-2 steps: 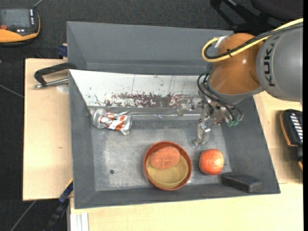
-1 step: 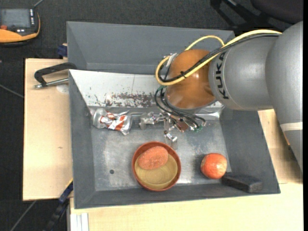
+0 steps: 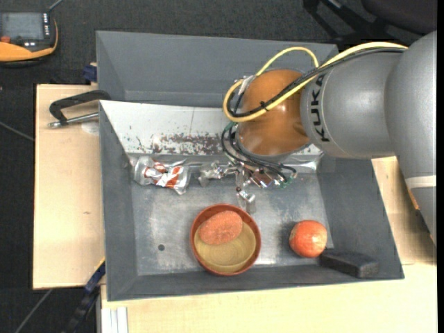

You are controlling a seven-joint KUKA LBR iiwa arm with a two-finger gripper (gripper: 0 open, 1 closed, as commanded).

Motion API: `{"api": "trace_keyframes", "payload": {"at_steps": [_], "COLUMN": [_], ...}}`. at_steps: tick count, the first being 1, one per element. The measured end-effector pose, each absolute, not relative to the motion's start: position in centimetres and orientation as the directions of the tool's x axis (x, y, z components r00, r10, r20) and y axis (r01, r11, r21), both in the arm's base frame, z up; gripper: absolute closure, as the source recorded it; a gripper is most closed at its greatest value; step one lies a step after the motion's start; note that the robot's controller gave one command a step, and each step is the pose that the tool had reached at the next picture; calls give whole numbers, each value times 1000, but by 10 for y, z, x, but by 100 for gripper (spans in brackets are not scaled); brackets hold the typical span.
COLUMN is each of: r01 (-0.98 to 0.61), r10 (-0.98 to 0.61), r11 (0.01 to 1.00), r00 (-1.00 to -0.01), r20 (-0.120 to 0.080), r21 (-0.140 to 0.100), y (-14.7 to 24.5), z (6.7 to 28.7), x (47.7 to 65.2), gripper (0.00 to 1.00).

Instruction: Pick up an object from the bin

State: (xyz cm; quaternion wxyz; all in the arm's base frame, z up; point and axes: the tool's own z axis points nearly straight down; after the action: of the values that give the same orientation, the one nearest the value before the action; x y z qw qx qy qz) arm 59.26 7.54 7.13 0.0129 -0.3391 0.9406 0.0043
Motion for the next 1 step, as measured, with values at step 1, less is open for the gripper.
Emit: {"api": "trace_keyframes", "payload": {"at_steps": [1], "r01": [-645], "r10": [-645], "r11": [764], "r00": [-764], "r20": [-28], "r21": [2], "y": [87], "z": [71], "x": [537], "gripper": [0]}}
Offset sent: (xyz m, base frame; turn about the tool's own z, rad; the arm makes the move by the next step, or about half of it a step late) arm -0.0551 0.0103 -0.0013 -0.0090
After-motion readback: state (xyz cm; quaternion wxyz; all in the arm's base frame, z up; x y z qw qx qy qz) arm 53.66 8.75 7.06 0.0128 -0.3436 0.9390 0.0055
